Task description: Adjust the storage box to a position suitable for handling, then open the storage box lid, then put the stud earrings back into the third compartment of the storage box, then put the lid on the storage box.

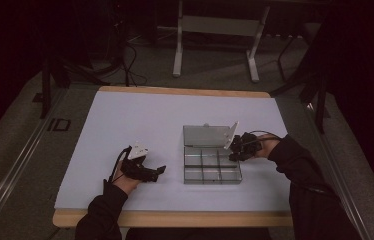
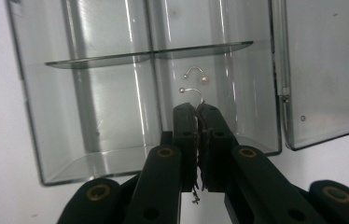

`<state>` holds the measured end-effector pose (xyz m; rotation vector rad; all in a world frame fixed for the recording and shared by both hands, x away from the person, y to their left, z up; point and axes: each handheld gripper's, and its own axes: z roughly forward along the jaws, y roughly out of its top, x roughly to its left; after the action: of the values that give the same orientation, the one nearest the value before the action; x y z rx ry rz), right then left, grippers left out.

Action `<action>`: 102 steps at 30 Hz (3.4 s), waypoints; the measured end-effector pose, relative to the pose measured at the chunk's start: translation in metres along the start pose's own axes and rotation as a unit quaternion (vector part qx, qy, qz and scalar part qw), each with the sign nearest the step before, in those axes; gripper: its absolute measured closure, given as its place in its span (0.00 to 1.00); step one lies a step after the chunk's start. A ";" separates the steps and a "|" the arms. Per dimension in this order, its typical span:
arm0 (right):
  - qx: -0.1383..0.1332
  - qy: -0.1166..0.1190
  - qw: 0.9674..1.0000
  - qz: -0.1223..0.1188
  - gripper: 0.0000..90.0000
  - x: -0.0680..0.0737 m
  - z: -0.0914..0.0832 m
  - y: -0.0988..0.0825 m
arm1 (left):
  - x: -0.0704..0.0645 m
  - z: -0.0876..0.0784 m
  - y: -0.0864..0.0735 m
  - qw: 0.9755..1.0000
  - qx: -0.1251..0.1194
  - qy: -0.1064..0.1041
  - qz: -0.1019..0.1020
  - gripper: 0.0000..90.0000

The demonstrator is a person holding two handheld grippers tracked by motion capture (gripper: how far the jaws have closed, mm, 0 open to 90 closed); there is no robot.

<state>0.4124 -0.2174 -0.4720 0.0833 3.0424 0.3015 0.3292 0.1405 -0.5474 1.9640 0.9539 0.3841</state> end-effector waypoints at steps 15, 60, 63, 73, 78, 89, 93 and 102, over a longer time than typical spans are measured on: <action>0.028 -0.004 1.000 -0.004 0.96 -0.001 0.025 0.006 | 0.000 0.000 0.000 1.000 0.000 -0.001 0.001 0.04; 0.005 -0.030 0.999 0.032 0.84 0.012 -0.019 0.005 | -0.001 0.000 0.000 1.000 -0.001 0.001 0.004 0.04; -0.001 -0.030 0.999 0.046 0.81 0.014 -0.023 0.002 | -0.001 0.000 0.000 1.000 -0.001 0.001 0.004 0.04; -0.024 -0.046 0.994 0.100 0.71 0.013 -0.030 -0.014 | -0.002 0.000 0.000 1.000 -0.002 -0.001 0.011 0.04; -0.044 -0.065 0.989 0.126 0.70 0.014 -0.035 -0.024 | -0.002 -0.001 -0.001 1.000 -0.006 0.001 0.012 0.04; -0.078 -0.085 0.976 0.185 0.70 0.017 -0.032 -0.057 | -0.004 0.001 0.000 1.000 0.003 0.005 0.020 0.04; -0.087 -0.089 0.971 0.206 0.70 0.017 -0.032 -0.071 | -0.004 -0.001 0.000 1.000 -0.004 0.006 0.019 0.04; -0.117 -0.121 0.949 0.267 0.71 0.016 -0.021 -0.098 | -0.005 -0.004 0.001 1.000 -0.006 0.006 -0.005 0.04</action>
<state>0.3897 -0.3160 -0.4719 0.8620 2.6606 0.6291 0.3242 0.1388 -0.5444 1.9473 0.9661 0.3949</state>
